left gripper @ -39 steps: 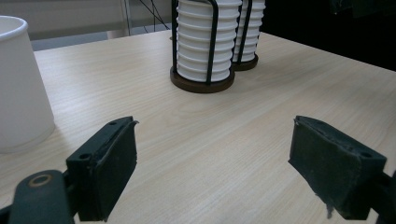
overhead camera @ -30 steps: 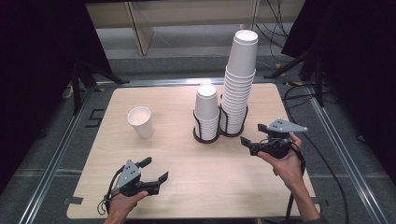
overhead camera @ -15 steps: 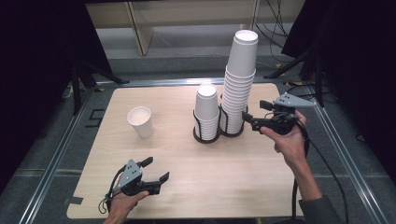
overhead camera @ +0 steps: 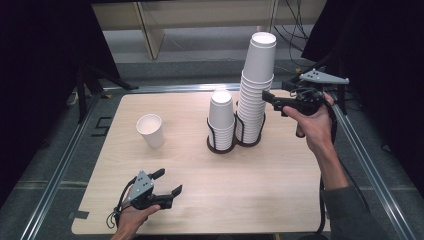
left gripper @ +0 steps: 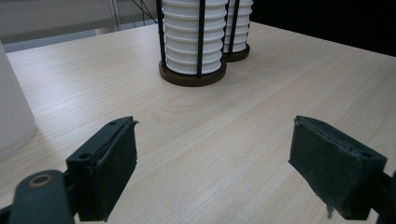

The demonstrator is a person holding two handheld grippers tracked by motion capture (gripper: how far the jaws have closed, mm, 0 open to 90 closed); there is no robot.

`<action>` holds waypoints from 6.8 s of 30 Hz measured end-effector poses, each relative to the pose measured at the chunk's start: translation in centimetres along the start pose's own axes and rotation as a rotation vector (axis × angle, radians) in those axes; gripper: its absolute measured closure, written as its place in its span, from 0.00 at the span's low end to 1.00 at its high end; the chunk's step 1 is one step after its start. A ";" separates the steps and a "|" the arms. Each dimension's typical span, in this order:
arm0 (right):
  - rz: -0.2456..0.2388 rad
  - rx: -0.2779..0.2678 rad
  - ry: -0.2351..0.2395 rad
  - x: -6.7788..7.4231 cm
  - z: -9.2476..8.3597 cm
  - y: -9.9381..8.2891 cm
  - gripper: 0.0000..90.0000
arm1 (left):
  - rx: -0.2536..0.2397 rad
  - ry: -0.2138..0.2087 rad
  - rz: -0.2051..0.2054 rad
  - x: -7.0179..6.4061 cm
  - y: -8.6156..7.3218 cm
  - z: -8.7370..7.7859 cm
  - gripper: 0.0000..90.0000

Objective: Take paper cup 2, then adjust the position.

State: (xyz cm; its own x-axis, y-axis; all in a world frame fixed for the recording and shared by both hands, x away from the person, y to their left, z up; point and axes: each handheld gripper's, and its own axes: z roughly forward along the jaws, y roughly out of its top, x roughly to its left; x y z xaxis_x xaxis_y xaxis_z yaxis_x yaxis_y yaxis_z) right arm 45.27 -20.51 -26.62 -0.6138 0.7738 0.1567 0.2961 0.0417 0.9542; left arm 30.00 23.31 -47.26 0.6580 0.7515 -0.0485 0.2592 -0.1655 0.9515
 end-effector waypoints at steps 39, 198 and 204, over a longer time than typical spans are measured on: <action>-0.059 0.031 -0.026 -0.5 6.9 6.5 0.17 | 0.018 0.000 0.001 -0.1 0.1 -0.2 0.16; -0.152 0.147 0.413 16.5 8.7 -16.0 0.19 | -0.103 -0.140 -0.045 -0.9 0.5 0.2 0.16; -0.161 0.140 0.438 17.2 9.1 -16.2 0.19 | -0.116 -0.151 -0.046 -1.8 0.6 0.8 0.16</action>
State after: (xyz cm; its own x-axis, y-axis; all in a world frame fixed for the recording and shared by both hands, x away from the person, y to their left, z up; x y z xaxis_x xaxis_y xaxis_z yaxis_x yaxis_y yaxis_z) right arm 36.56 -2.09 -41.72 -0.9015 0.4125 0.1307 0.2488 0.2471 0.9365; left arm 29.57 21.35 -46.87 0.7481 0.6509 -0.1293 0.2141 -0.0524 0.9754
